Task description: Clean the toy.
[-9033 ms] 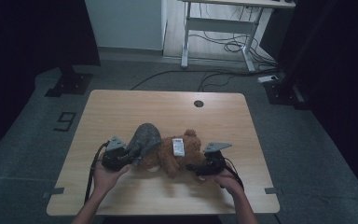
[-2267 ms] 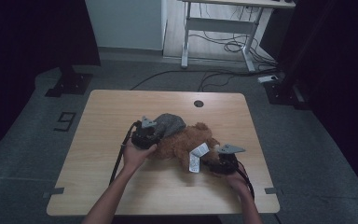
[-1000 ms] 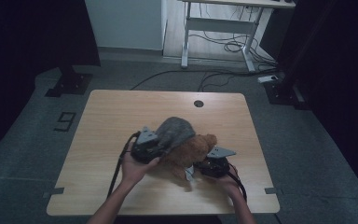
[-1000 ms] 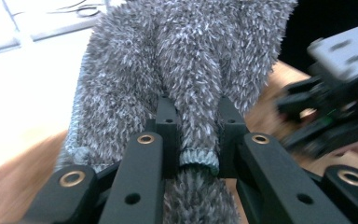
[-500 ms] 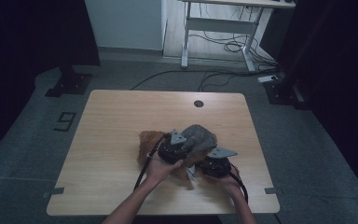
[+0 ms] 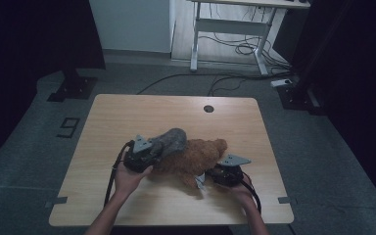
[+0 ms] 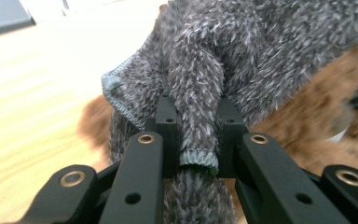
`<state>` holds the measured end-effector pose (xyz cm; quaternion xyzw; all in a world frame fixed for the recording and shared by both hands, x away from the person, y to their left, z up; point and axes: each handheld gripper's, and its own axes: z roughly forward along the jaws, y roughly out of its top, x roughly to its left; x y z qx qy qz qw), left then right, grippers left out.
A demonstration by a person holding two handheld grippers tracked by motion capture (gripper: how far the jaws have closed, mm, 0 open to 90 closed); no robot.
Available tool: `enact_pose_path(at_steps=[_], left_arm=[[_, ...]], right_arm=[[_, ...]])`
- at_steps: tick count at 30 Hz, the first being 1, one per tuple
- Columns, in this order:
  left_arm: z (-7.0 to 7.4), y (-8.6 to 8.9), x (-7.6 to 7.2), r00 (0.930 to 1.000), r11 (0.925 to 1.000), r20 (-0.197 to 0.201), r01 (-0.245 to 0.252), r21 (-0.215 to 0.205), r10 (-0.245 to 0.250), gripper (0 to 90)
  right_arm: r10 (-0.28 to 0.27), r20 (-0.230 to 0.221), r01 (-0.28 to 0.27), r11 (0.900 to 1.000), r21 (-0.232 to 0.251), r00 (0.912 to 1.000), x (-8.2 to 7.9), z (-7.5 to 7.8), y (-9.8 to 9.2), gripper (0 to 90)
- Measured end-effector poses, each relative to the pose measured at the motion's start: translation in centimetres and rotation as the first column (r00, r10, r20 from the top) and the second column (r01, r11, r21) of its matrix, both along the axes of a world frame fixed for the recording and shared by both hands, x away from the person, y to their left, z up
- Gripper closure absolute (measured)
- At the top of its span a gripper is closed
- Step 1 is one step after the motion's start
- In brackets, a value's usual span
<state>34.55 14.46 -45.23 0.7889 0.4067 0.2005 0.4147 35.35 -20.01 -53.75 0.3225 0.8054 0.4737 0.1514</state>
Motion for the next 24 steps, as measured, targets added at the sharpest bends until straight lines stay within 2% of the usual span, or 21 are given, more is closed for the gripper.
enact_pose_path(at_steps=[2,5,10,11,15,16,17,18,21,23,24], left_arm=[[-0.3,0.5,0.1,0.9999,0.9999,-0.008,-0.01,-0.005,0.01,76.2],[-1.6,2.0,0.3,0.9985,0.9987,-0.038,-0.04,-0.032,0.039,76.2],[-2.7,3.0,0.1,0.996,0.9974,-0.053,-0.072,-0.007,0.072,76.3],[-3.6,3.6,0.1,0.9929,0.996,-0.08,-0.089,-0.009,0.088,76.4],[-5.6,3.7,0.3,0.9864,0.9948,-0.129,-0.102,0.009,0.102,76.5],[-5.6,3.7,0.3,0.9864,0.9948,-0.129,-0.102,0.009,0.102,76.6],[-6.5,3.7,0.3,0.9835,0.9946,-0.148,-0.104,0.008,0.104,76.7],[-6.8,3.7,0.4,0.982,0.9943,-0.157,-0.106,0.005,0.106,76.7],[-6.7,4.2,0.5,0.9789,0.9944,-0.177,-0.106,-0.007,0.103,76.6],[-5.8,4.5,0.6,0.98,0.9936,-0.168,-0.112,-0.016,0.107,76.4],[-5.8,4.5,0.6,0.98,0.9936,-0.168,-0.112,-0.016,0.107,76.4]], right_arm=[[0.001,0.0,-0.001,1.0,0.002,1.0,0.0,0.0,0.0,58.9],[0.007,0.004,-0.007,1.0,0.0,1.0,0.0,0.0,0.1,58.8],[0.006,0.004,-0.006,1.0,-0.003,1.0,-0.1,0.0,0.0,58.8],[0.007,0.005,-0.007,1.0,-0.004,1.0,0.0,-0.1,0.0,58.8],[0.004,0.002,-0.004,1.0,-0.002,1.0,0.1,-0.1,0.0,58.7],[0.004,0.002,-0.004,1.0,-0.002,1.0,0.1,-0.1,0.0,58.7],[0.002,0.003,-0.002,1.0,-0.004,1.0,0.0,-0.1,0.0,58.8],[0.002,0.003,-0.002,1.0,-0.004,1.0,0.0,-0.1,0.0,58.7],[0.0,0.002,0.0,1.0,-0.004,1.0,0.1,-0.1,0.0,58.7],[-0.001,0.0,0.001,1.0,-0.003,1.0,0.1,-0.1,0.0,58.8],[-0.003,-0.001,0.003,1.0,-0.003,1.0,0.1,-0.1,0.0,58.7]])
